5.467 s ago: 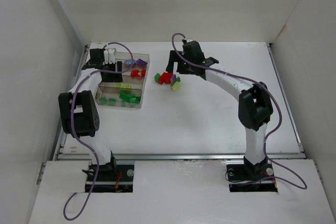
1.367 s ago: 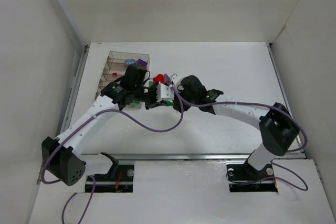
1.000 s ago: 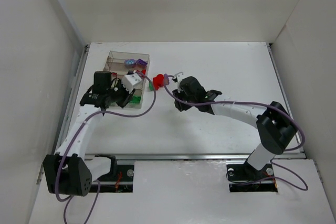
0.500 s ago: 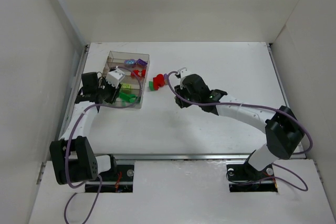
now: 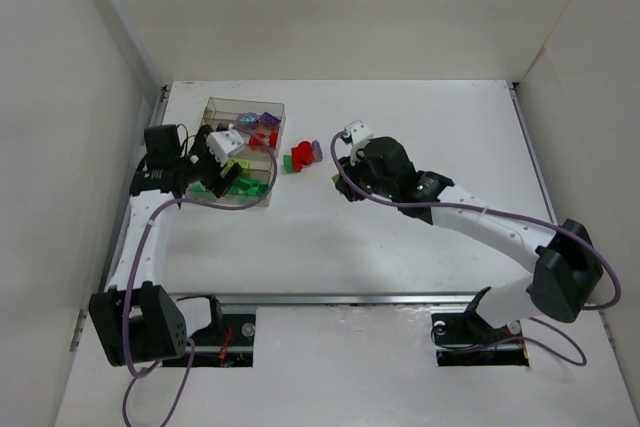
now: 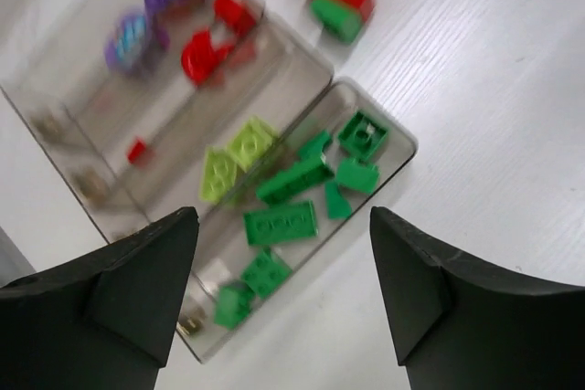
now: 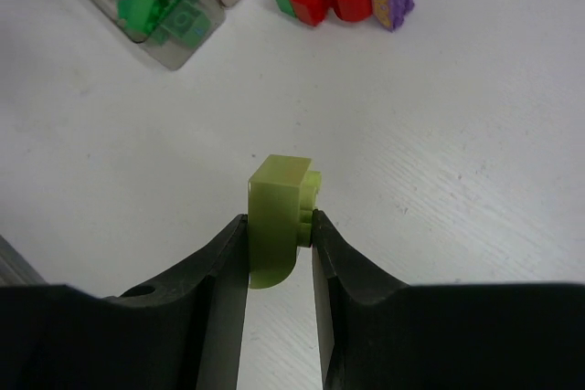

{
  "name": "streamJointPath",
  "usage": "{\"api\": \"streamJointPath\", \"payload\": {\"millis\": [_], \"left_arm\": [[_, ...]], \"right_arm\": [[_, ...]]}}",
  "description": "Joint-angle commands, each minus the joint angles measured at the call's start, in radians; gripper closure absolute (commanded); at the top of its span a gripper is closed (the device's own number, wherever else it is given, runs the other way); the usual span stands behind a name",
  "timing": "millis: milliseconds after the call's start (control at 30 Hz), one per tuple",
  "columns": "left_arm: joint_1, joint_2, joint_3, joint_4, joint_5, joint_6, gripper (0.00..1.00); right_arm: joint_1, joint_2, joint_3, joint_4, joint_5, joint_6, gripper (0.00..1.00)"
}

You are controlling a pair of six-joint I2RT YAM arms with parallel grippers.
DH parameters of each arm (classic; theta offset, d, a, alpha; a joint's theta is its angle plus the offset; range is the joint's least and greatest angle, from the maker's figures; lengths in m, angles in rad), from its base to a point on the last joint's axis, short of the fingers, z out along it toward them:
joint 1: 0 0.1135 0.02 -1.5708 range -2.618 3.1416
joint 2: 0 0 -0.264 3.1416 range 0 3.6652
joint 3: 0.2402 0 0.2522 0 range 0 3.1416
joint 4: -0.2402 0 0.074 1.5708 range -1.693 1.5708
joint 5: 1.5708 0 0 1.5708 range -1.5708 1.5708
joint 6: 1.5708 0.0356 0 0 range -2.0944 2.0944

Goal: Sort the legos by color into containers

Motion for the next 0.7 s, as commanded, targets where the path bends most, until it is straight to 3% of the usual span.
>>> {"api": "streamJointPath", "payload": {"millis": [0, 33, 167, 300, 433, 567, 667], "left_arm": [[-0.052, -0.044, 0.164, -0.237, 0.285, 0.296, 0.28], [-0.076, -0.033, 0.193, -0.387, 0.313, 0.371, 0.28], [-0.231, 0.027, 0.288, -0.511, 0.416, 0.441, 0.27], [-0.426, 0.051, 0.345, -0.477, 0.438, 0.406, 0.27], [-0.486, 0.083, 0.377, -0.35, 0.438, 0.256, 0.32], [-0.54, 0.123, 0.431, -0.33, 0.396, 0.205, 0.44], [-0.569, 0.136, 0.431, -0.33, 0.367, 0.194, 0.47]], "right_arm": [[0.002, -0.093, 0.014, 0.098, -0.132, -0.184, 1.0], [0.002, -0.11, 0.002, 0.112, -0.174, -0.232, 1.0], [0.013, -0.185, -0.047, 0.166, -0.318, -0.422, 1.0], [0.013, -0.185, -0.018, 0.166, -0.418, -0.505, 1.0], [0.013, -0.164, 0.004, 0.166, -0.504, -0.525, 1.0], [0.013, -0.145, 0.013, 0.166, -0.528, -0.525, 1.0], [0.013, -0.154, 0.013, 0.166, -0.528, -0.525, 1.0]]}}
